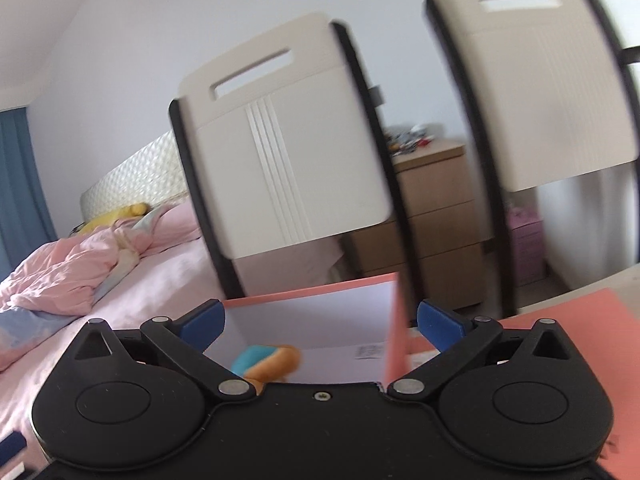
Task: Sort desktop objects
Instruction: 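Withdraw the right gripper from the box toward the tissue pack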
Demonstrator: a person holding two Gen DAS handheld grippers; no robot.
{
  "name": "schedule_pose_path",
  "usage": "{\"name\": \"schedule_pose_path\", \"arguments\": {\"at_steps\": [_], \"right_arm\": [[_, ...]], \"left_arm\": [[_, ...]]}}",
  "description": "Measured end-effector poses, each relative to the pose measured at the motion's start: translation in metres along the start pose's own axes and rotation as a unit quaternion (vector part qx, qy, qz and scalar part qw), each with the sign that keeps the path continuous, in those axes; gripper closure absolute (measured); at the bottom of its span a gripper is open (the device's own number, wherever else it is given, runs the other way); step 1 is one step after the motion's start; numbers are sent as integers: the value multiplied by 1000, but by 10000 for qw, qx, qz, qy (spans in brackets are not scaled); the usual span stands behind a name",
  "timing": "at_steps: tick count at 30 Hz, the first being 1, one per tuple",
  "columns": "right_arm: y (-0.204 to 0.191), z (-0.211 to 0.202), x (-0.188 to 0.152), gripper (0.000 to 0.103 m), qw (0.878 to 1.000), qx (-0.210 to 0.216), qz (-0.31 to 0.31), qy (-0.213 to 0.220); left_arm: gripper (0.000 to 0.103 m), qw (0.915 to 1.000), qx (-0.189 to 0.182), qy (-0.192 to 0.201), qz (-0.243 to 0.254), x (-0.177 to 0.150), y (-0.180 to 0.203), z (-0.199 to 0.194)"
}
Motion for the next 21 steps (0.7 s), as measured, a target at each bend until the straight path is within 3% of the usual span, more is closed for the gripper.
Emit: {"name": "schedule_pose_path", "arguments": {"at_steps": [8, 13, 21], "right_arm": [[39, -74, -18, 1, 9970, -443, -385, 510], [54, -102, -42, 1, 9961, -578, -495, 440], [48, -128, -65, 1, 9943, -482, -911, 274]], "left_arm": [[0, 10000, 65, 55, 4, 1, 2, 0], [0, 10000, 59, 9, 77, -1, 5, 1], [0, 9999, 5, -23, 135, -3, 8, 0]]}}
Point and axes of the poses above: each gripper's, at about its wrist camera, not at the fingertips, and z roughly the way its jaws point, y to its right, x to its top, the point moved 5 cm from there along z, roughly the way its jaws point, and after that the axes turned 14 degrees about y, right-handed, at the moved point
